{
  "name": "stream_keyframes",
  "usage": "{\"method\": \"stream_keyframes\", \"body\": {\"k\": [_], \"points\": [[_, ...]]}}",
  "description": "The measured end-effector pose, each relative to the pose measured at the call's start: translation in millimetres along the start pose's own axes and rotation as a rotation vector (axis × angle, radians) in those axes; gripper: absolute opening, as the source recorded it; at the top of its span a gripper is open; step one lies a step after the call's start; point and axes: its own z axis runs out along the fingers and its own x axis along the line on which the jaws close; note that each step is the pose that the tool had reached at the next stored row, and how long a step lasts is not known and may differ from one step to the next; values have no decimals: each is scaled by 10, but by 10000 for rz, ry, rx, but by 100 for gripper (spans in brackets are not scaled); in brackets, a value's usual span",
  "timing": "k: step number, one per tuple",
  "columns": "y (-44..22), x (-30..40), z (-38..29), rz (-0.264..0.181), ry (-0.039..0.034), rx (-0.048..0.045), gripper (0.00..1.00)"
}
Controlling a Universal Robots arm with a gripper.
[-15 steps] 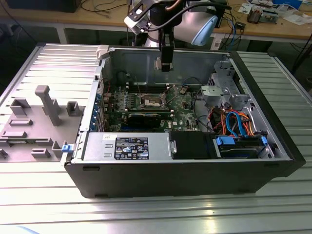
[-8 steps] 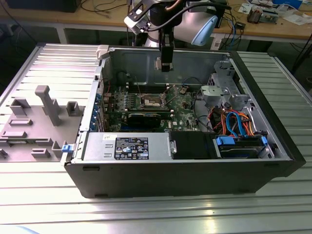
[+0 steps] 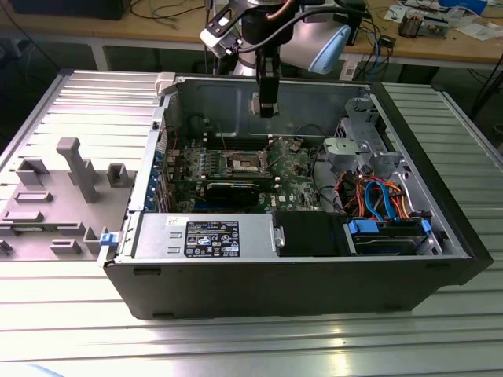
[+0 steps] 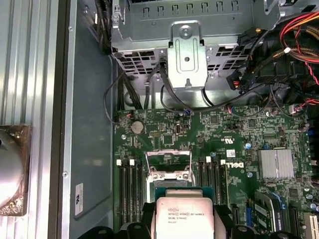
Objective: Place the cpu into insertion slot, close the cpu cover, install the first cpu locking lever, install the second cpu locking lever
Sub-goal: 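Place the cpu into insertion slot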
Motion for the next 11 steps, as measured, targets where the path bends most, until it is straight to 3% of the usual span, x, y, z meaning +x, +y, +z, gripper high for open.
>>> {"method": "stream_keyframes", "body": {"k": [11], "points": [[-5, 0, 41, -27, 3, 0, 54]]}}
